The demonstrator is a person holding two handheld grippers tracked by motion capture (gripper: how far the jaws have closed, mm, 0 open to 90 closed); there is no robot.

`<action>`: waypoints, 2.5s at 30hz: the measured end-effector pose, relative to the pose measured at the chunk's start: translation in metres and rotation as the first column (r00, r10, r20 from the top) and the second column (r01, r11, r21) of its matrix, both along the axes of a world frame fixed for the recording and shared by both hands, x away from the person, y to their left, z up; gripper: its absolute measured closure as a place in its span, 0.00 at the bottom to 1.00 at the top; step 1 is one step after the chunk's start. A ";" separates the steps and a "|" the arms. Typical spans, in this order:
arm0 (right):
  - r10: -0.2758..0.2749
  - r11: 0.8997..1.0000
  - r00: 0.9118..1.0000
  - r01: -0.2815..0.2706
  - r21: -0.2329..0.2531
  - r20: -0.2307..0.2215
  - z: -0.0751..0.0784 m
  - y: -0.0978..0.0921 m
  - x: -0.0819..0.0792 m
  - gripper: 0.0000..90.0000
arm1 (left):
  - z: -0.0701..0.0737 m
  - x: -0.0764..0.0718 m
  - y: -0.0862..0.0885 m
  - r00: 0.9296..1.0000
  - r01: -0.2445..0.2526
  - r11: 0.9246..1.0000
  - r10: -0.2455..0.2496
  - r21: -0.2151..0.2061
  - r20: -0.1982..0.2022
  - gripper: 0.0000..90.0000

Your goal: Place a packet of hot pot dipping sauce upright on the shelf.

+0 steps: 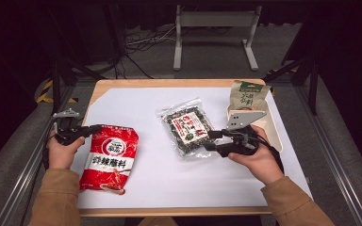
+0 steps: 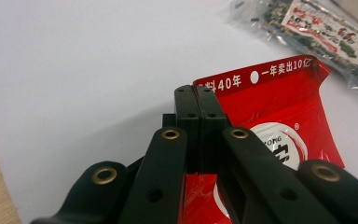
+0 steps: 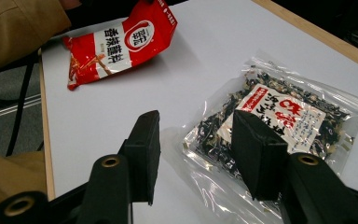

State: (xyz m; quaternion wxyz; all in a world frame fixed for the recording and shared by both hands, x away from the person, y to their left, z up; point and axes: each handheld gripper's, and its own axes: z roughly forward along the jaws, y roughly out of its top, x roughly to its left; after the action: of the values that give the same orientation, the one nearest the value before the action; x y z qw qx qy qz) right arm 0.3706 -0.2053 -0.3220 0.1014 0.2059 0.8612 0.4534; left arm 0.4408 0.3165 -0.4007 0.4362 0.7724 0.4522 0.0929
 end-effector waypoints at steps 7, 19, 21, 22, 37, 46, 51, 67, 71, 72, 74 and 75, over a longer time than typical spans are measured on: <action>-0.040 0.999 0.999 0.040 -0.008 0.019 0.005 0.008 -0.003 0.58 | 0.029 -0.017 -0.010 0.996 0.025 1.000 -0.025 -0.003 0.082 1.00; -0.021 1.000 1.000 0.021 -0.005 0.018 0.015 0.028 -0.011 0.58 | 0.071 -0.052 -0.027 0.969 0.138 0.989 -0.125 -0.048 0.211 1.00; -0.014 1.000 1.000 0.014 0.001 0.019 0.016 0.032 -0.012 0.58 | 0.076 -0.058 -0.029 0.965 0.151 0.987 -0.137 -0.049 0.223 1.00; -0.009 1.000 1.000 0.009 0.002 0.019 0.017 0.034 -0.013 0.58 | 0.079 -0.061 -0.029 0.963 0.157 0.986 -0.141 -0.051 0.232 1.00; 0.091 0.995 0.996 -0.092 0.027 0.026 0.020 0.061 -0.018 0.57 | 0.101 -0.096 -0.033 0.920 0.219 0.975 -0.192 -0.042 0.342 1.00; 0.106 0.994 0.994 -0.106 0.006 0.023 0.015 0.070 -0.012 0.56 | 0.123 -0.119 -0.062 0.875 0.261 0.963 -0.265 0.066 0.405 1.00; 0.101 0.995 0.995 -0.101 0.006 0.023 0.013 0.076 -0.006 0.55 | 0.126 -0.120 -0.067 0.865 0.285 0.957 -0.277 0.045 0.418 1.00; 0.098 0.994 0.995 -0.097 0.039 -0.014 -0.007 0.095 0.006 0.55 | 0.139 -0.132 -0.098 0.809 0.392 0.917 -0.384 0.079 0.445 1.00; 0.131 0.988 0.991 -0.130 0.080 -0.010 -0.012 0.100 0.006 0.54 | 0.139 -0.135 -0.107 0.793 0.432 0.899 -0.416 0.070 0.445 1.00; 0.131 0.988 0.991 -0.130 0.080 -0.010 -0.012 0.100 0.006 0.54 | 0.139 -0.135 -0.107 0.793 0.432 0.899 -0.416 0.070 0.445 1.00; 0.141 0.986 0.990 -0.140 0.095 -0.007 -0.014 0.102 0.009 0.53 | 0.140 -0.136 -0.111 0.785 0.443 0.894 -0.426 0.074 0.449 1.00; 0.147 0.984 0.989 -0.146 0.104 -0.008 -0.016 0.103 0.010 0.53 | 0.139 -0.137 -0.112 0.785 0.443 0.894 -0.426 0.075 0.450 1.00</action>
State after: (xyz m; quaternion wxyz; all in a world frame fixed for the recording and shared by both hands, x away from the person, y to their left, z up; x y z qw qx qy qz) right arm 0.3804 -0.1026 -0.3379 0.0504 0.1504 0.8501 0.5021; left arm 0.3042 0.2047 -0.2613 0.5525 0.8043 0.1488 0.1605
